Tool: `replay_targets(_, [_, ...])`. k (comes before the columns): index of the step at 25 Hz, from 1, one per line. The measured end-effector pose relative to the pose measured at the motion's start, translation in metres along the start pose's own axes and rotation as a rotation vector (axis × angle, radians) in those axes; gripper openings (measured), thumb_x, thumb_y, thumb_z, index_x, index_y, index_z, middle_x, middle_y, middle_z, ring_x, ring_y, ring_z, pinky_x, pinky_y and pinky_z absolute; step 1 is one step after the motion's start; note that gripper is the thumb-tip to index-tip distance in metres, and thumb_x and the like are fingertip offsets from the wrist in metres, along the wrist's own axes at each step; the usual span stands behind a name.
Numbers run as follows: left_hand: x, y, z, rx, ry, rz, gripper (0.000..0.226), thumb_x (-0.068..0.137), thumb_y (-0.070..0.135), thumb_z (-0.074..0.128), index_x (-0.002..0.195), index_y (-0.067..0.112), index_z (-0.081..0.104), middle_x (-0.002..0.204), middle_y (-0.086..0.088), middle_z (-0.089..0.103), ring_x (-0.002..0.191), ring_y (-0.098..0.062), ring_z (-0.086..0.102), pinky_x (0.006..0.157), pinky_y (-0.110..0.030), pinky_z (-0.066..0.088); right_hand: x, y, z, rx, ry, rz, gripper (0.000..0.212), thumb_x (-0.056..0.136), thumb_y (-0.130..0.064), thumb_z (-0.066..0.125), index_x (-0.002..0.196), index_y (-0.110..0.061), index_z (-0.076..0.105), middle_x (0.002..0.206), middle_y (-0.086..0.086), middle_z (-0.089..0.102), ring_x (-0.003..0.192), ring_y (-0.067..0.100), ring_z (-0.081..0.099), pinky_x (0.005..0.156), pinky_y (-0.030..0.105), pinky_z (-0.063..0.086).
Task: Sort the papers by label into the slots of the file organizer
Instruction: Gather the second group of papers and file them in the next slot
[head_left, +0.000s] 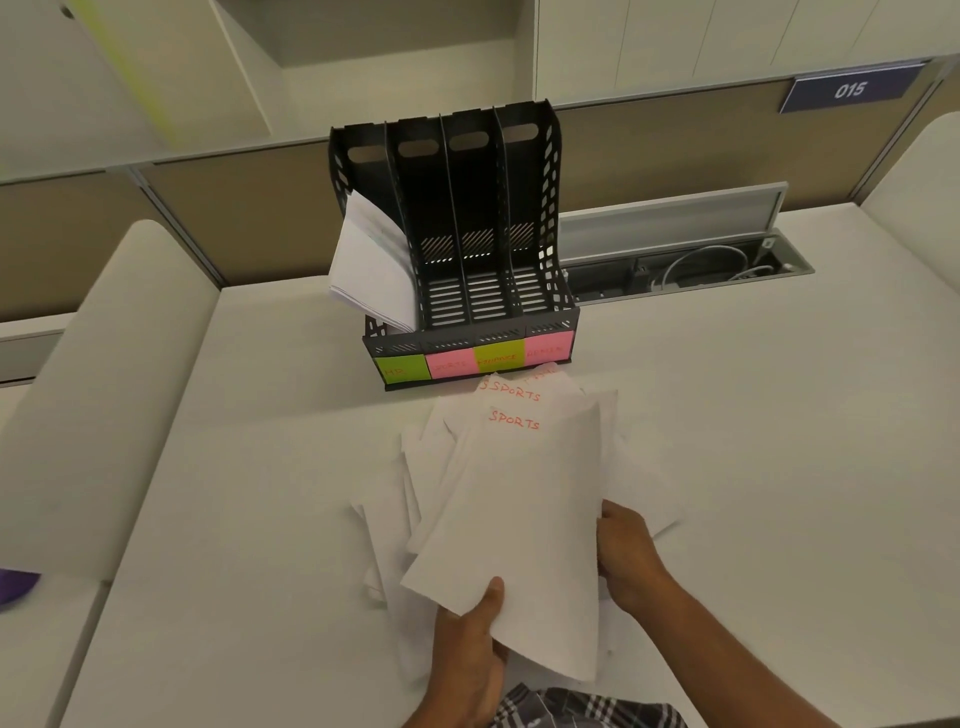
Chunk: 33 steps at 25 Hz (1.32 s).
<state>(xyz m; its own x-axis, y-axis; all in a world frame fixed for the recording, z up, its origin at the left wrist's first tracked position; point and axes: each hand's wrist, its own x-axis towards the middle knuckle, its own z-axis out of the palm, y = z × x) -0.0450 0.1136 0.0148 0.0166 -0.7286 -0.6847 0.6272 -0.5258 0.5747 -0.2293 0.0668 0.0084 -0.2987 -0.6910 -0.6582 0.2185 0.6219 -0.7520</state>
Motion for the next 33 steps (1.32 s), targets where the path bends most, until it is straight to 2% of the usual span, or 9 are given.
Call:
replay_targets(5, [0.024, 0.061, -0.025, -0.160, -0.199, -0.092, 0.065, 0.077, 0.050, 0.075, 0.125, 0.007, 0.069, 0.105, -0.019, 0.076, 0.084, -0.037, 0.073, 0.085, -0.046, 0.056, 0.010, -0.009, -0.022, -0.143, -0.070, 0.011, 0.009, 0.085, -0.008, 0.069, 0.089, -0.008, 0.077, 0.085, 0.009, 0.079, 0.080, 0.031, 0.075, 0.075, 0.045, 0.062])
replay_targets(7, [0.038, 0.093, -0.035, -0.077, -0.255, -0.135, 0.066, 0.085, 0.058, 0.066, 0.126, 0.006, 0.069, 0.117, -0.020, 0.074, 0.101, -0.038, 0.072, 0.091, -0.048, 0.056, 0.013, -0.011, -0.032, -0.195, -0.130, 0.022, 0.010, 0.093, -0.013, 0.066, 0.098, -0.012, 0.074, 0.091, 0.004, 0.079, 0.084, 0.026, 0.075, 0.071, 0.037, 0.061])
replay_targets(11, [0.059, 0.118, -0.021, 0.445, -0.118, -0.058, 0.043, 0.098, 0.047, 0.057, 0.107, 0.011, 0.079, 0.103, -0.013, 0.079, 0.091, -0.030, 0.077, 0.065, -0.035, 0.062, 0.010, -0.011, -0.031, -0.258, -0.239, -0.037, 0.018, 0.095, -0.026, 0.064, 0.111, -0.021, 0.070, 0.102, -0.002, 0.077, 0.092, 0.022, 0.073, 0.072, 0.031, 0.059])
replay_targets(13, [0.069, 0.118, -0.008, 0.593, -0.121, 0.074, 0.026, 0.101, 0.028, 0.059, 0.112, 0.011, 0.075, 0.101, -0.008, 0.080, 0.089, -0.027, 0.078, 0.066, -0.033, 0.062, 0.008, -0.010, -0.023, -0.309, -0.249, -0.112, 0.019, 0.095, -0.029, 0.063, 0.113, -0.029, 0.069, 0.106, -0.008, 0.075, 0.096, 0.019, 0.071, 0.082, 0.036, 0.058])
replay_targets(18, [0.081, 0.099, -0.003, 0.552, -0.126, 0.167, 0.023, 0.089, -0.004, 0.068, 0.110, 0.004, 0.074, 0.099, -0.013, 0.080, 0.085, -0.027, 0.077, 0.068, -0.034, 0.062, 0.006, -0.006, -0.012, -0.221, 0.170, -0.333, 0.019, 0.095, -0.019, 0.060, 0.086, -0.029, 0.073, 0.079, -0.011, 0.075, 0.074, 0.011, 0.069, 0.061, 0.019, 0.050])
replay_targets(22, [0.086, 0.097, -0.008, 0.371, -0.122, 0.160, 0.021, 0.099, 0.011, 0.058, 0.098, 0.008, 0.079, 0.101, -0.017, 0.078, 0.086, -0.026, 0.077, 0.070, -0.033, 0.062, 0.005, 0.001, -0.013, -0.092, 0.295, -0.353, 0.021, 0.092, -0.015, 0.064, 0.092, -0.031, 0.078, 0.088, -0.021, 0.074, 0.085, 0.000, 0.067, 0.068, 0.013, 0.046])
replay_targets(27, [0.093, 0.100, -0.002, 0.451, -0.074, 0.212, 0.024, 0.102, 0.017, 0.055, 0.102, 0.010, 0.079, 0.100, -0.015, 0.079, 0.088, -0.029, 0.075, 0.074, -0.036, 0.063, 0.004, 0.011, -0.021, -0.026, 0.246, -0.361, 0.021, 0.089, -0.008, 0.068, 0.101, -0.021, 0.080, 0.097, -0.012, 0.078, 0.095, 0.008, 0.071, 0.086, 0.028, 0.055])
replay_targets(31, [0.093, 0.096, 0.007, 0.324, -0.059, 0.097, 0.054, 0.101, 0.055, 0.041, 0.105, 0.016, 0.078, 0.107, -0.014, 0.078, 0.100, -0.030, 0.075, 0.089, -0.045, 0.058, -0.002, 0.015, -0.014, -0.036, 0.266, -0.416, 0.028, 0.090, -0.006, 0.065, 0.088, -0.031, 0.078, 0.087, -0.013, 0.077, 0.082, 0.005, 0.071, 0.076, 0.024, 0.056])
replay_targets(33, [0.092, 0.093, 0.004, 0.284, -0.117, 0.098, 0.052, 0.102, 0.052, 0.041, 0.105, 0.017, 0.080, 0.109, -0.015, 0.078, 0.100, -0.030, 0.075, 0.083, -0.043, 0.061, -0.005, 0.019, -0.013, -0.014, 0.242, -0.425, 0.029, 0.091, -0.006, 0.065, 0.089, -0.032, 0.078, 0.091, -0.012, 0.077, 0.083, 0.004, 0.071, 0.074, 0.022, 0.055])
